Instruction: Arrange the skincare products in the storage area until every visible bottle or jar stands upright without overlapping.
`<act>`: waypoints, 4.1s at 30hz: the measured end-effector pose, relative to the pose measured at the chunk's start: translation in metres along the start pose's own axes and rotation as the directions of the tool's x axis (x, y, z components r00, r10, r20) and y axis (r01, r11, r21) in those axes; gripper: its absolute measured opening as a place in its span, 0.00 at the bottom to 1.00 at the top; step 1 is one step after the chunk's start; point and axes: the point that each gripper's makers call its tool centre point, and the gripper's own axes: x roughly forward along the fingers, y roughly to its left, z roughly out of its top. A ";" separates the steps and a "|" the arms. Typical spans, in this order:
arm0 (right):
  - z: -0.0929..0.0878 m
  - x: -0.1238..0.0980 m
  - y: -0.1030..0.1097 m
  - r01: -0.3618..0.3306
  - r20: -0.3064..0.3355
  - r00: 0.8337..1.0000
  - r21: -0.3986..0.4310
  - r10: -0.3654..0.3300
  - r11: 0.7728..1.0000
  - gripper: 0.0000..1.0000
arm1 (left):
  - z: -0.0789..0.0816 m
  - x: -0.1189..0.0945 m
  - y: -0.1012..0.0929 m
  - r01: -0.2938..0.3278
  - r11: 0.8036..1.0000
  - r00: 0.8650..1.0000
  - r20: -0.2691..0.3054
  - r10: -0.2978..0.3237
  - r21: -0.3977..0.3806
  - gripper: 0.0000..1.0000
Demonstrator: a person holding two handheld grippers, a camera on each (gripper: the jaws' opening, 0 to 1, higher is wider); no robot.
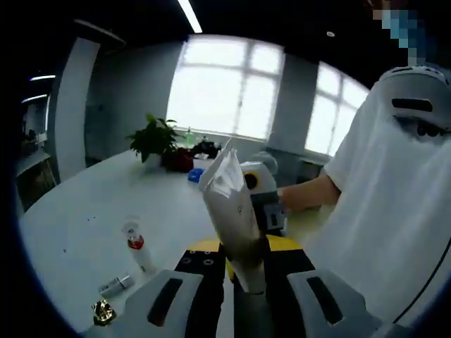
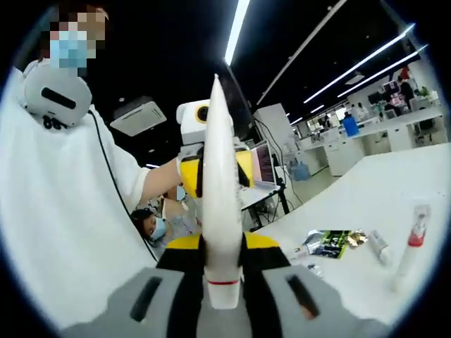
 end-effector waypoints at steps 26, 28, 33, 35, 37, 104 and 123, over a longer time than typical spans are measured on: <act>-0.087 0.004 -0.067 0.136 -0.285 0.942 -0.166 -0.180 0.977 0.23 | -0.086 0.033 0.033 -0.172 0.981 0.948 -0.256 0.190 0.093 0.14; -0.098 0.005 -0.072 0.141 -0.305 0.933 -0.180 -0.191 0.974 0.22 | -0.096 0.035 0.035 -0.177 0.980 0.943 -0.267 0.197 0.096 0.14; -0.126 0.004 -0.082 0.126 -0.358 0.915 -0.190 -0.188 0.974 0.22 | -0.125 0.042 0.043 -0.203 0.978 0.936 -0.282 0.210 0.056 0.14; -0.135 0.005 -0.086 0.123 -0.368 0.910 -0.201 -0.191 0.972 0.22 | -0.135 0.044 0.048 -0.213 0.976 0.933 -0.286 0.217 0.046 0.14; -0.145 0.004 -0.095 0.130 -0.383 0.896 -0.254 -0.223 0.958 0.22 | -0.146 0.045 0.053 -0.232 0.972 0.927 -0.298 0.229 0.027 0.14; -0.161 -0.051 -0.156 0.572 -0.339 0.747 -0.111 -0.572 0.813 0.67 | -0.165 0.076 0.134 -0.190 0.974 0.921 -0.321 0.221 0.124 0.14; -0.150 -0.067 -0.169 0.664 -0.300 0.689 -0.105 -0.660 0.741 0.75 | -0.143 0.092 0.207 -0.202 0.963 0.921 -0.300 0.248 0.176 0.14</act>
